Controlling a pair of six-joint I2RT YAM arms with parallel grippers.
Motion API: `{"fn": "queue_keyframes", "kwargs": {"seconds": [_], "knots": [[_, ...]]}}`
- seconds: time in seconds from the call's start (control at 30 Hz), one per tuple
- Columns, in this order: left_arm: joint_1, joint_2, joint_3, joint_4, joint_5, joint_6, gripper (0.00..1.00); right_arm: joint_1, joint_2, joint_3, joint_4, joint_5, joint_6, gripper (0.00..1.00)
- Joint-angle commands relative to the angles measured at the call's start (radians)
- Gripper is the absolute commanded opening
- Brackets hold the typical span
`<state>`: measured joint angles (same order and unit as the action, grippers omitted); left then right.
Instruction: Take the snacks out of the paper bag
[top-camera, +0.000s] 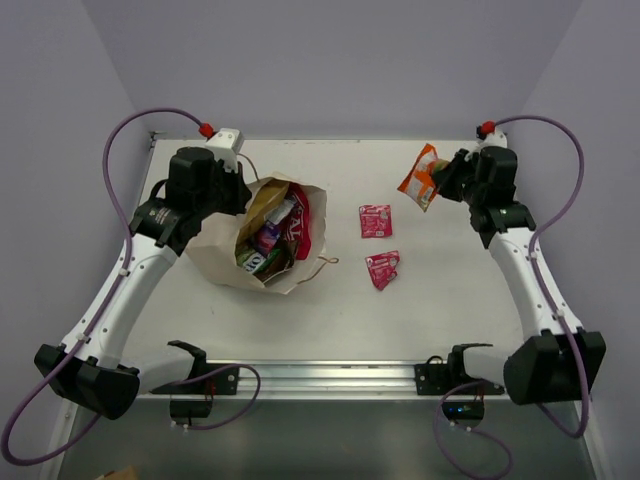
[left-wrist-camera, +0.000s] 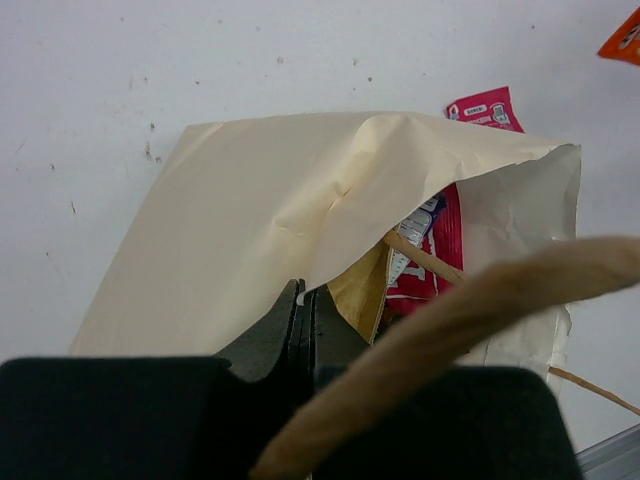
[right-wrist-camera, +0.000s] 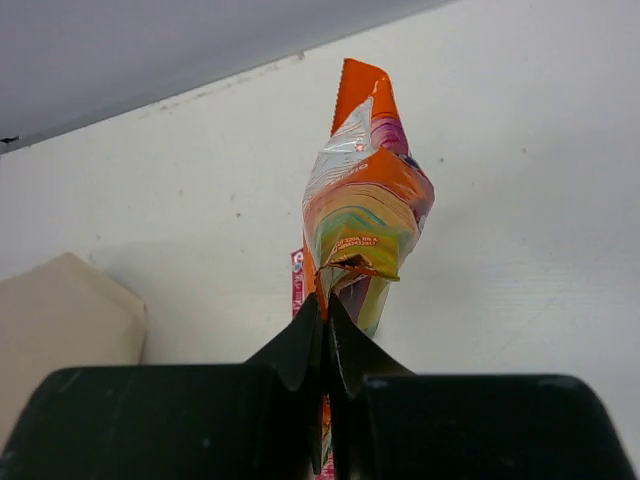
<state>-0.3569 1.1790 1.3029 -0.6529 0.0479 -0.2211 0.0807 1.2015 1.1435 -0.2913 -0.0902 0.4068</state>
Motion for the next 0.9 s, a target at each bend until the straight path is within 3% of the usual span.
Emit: {"fn": "queue_keyframes", "kwargs": {"seconds": [0.0,0.1,0.13,0.27,0.4,0.57,0.73,0.87], "knots": [[-0.002,0.007,-0.005,-0.005,-0.011,0.017,0.0,-0.076,0.061,-0.033,0.17,-0.175,0.046,0.0],[-0.002,0.008,-0.005,-0.001,0.004,0.012,0.0,-0.159,0.11,-0.077,0.184,-0.195,0.058,0.16],[-0.002,0.008,-0.005,0.001,0.007,0.011,0.0,-0.188,0.112,-0.091,0.182,-0.181,0.063,0.35],[-0.002,0.011,-0.011,0.002,0.032,0.019,0.0,-0.197,0.075,-0.105,0.043,-0.086,0.046,0.76],[-0.002,0.011,-0.008,-0.007,0.04,0.032,0.0,-0.122,-0.042,-0.071,-0.048,-0.017,0.018,0.85],[-0.002,0.01,-0.004,-0.013,0.035,0.037,0.0,0.176,-0.137,-0.002,-0.069,-0.074,0.047,0.85],[-0.002,0.01,-0.005,-0.016,0.036,0.034,0.0,0.526,-0.053,0.111,-0.036,-0.039,0.118,0.81],[-0.002,0.005,-0.001,-0.017,0.033,0.031,0.0,0.7,0.114,0.174,0.038,0.05,0.217,0.8]]}}
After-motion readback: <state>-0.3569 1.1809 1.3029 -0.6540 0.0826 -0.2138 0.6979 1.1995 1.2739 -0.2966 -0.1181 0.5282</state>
